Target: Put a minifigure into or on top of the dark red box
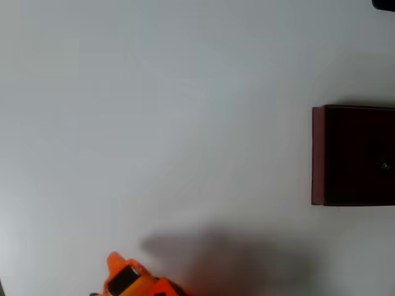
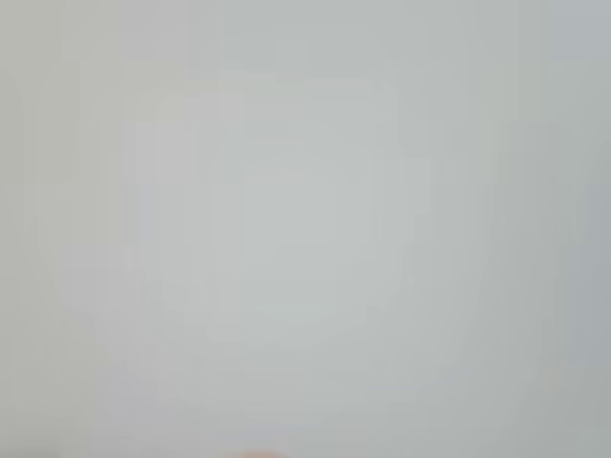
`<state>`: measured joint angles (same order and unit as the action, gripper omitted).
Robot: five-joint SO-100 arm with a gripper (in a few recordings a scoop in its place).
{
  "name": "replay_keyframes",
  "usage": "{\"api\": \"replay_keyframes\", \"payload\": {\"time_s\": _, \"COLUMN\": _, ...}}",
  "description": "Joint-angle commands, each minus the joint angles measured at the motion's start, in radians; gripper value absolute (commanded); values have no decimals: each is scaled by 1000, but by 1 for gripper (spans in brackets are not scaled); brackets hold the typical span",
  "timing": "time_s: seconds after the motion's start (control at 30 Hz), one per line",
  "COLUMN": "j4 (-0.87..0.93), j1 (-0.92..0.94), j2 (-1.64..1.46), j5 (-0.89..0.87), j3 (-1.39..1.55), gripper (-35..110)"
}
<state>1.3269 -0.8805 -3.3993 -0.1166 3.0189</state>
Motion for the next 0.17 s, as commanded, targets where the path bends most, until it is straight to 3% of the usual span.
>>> {"api": "replay_keyframes", "payload": {"time_s": 0.0, "j4": 11, "j1": -21, "j2": -11, "j5": -29, "j3": 3, "gripper": 0}}
{"api": "replay_keyframes", "payload": {"time_s": 0.13, "j4": 21, "j1": -9, "j2": -11, "j5": -34, "j3": 2, "gripper": 0}}
